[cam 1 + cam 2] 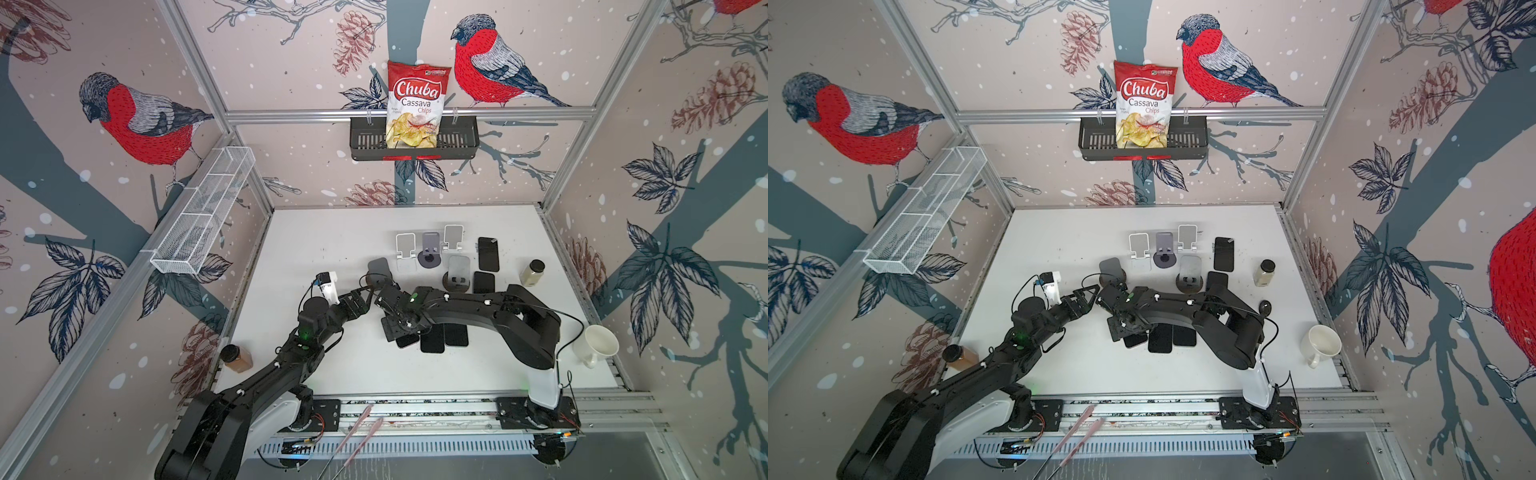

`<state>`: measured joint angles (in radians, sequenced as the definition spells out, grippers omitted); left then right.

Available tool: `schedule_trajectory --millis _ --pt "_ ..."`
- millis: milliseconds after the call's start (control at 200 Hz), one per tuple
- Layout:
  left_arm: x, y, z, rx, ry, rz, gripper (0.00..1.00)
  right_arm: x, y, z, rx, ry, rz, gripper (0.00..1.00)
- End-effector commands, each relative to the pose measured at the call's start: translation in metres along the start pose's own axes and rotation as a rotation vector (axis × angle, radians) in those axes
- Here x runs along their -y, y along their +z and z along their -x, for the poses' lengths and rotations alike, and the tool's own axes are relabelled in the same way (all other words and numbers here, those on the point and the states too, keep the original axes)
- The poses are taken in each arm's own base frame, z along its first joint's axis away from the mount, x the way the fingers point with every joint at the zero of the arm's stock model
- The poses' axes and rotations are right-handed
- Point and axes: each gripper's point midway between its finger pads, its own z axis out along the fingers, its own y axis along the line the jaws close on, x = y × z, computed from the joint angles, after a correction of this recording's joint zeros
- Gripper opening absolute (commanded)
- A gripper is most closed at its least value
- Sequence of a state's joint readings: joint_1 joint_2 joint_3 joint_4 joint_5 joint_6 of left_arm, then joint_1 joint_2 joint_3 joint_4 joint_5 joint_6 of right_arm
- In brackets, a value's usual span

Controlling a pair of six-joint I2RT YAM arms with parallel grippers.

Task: Remove the phone from the phone stand
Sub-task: Place the phone at the center of the table.

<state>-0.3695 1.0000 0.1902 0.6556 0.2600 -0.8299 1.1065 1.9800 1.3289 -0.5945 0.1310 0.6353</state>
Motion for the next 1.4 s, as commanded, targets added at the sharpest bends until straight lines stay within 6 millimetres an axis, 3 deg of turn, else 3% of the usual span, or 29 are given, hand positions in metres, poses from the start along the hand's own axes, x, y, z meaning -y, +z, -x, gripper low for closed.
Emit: schedule_trajectory --millis 0,385,671,841,981,1151,1396 --pt "-0.002 0.000 0.003 0.010 0.025 0.015 0.96 0.006 -0.002 0.002 0.009 0.008 -0.048 0.96" --pt "-0.005 0.004 0.009 0.015 0.032 0.047 0.96 0.020 -0.003 0.018 0.054 -0.034 -0.161 0.99" --pt "-0.011 0.012 0.012 -0.002 0.037 0.079 0.96 0.030 -0.006 0.025 0.070 -0.024 -0.160 0.99" --pt "-0.014 0.017 0.014 -0.011 0.037 0.094 0.96 0.028 -0.018 0.036 0.111 -0.021 -0.107 0.99" --pt "-0.015 0.019 0.018 -0.006 0.039 0.102 0.96 0.016 -0.043 0.058 0.197 -0.012 0.007 1.00" --pt "-0.017 0.016 0.024 0.011 0.040 0.110 0.96 0.016 -0.073 0.094 0.307 0.008 0.105 0.99" --pt "-0.018 0.008 0.029 0.028 0.049 0.126 0.96 0.009 -0.083 0.140 0.416 -0.053 0.127 0.99"
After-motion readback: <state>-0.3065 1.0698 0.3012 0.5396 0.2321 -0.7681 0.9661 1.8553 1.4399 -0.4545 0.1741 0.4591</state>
